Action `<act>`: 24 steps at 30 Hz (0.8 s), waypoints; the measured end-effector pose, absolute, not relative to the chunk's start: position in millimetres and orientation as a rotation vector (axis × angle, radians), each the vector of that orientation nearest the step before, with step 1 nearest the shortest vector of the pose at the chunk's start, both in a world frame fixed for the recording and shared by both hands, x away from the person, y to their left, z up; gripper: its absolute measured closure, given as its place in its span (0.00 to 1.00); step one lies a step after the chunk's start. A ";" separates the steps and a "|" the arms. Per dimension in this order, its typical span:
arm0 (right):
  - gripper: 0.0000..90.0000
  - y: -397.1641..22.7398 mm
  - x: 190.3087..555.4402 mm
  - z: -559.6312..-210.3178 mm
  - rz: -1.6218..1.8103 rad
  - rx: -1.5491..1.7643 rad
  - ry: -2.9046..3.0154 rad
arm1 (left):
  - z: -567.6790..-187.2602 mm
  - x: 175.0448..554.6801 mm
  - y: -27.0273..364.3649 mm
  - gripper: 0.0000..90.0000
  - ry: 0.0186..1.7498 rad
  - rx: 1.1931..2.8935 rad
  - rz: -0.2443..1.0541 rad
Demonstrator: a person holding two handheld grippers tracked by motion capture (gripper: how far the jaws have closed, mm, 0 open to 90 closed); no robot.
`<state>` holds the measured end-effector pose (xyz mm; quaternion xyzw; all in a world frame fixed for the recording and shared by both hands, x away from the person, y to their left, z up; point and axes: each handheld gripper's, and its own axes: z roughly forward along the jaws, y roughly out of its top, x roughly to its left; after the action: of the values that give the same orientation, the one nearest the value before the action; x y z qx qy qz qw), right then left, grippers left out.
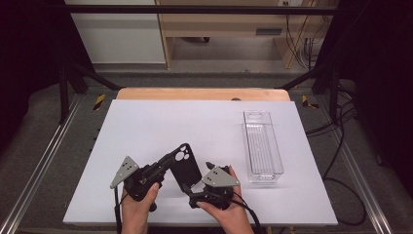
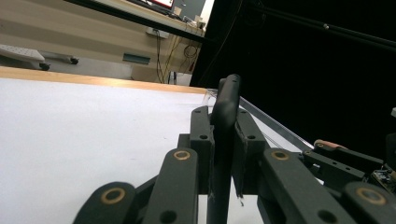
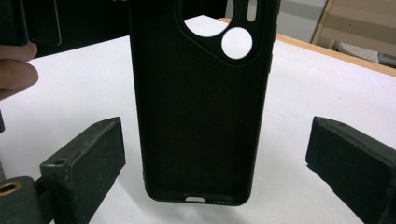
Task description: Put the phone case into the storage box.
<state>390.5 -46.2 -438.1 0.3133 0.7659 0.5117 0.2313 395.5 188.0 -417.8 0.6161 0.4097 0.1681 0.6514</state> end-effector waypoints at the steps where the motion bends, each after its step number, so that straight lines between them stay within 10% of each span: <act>1: 0.05 -45.5 390.3 -438.2 1.405 0.858 2.106 | -418.1 395.4 187.3 0.89 0.931 1.400 0.382; 24: 0.04 -43.6 387.4 -433.5 1.423 0.870 2.031 | -416.8 389.4 173.2 0.90 0.882 1.454 0.431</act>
<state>387.4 -43.6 -433.5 0.3203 0.7475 0.5237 0.2537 389.4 173.2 -416.8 0.6372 0.3866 0.1888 0.6394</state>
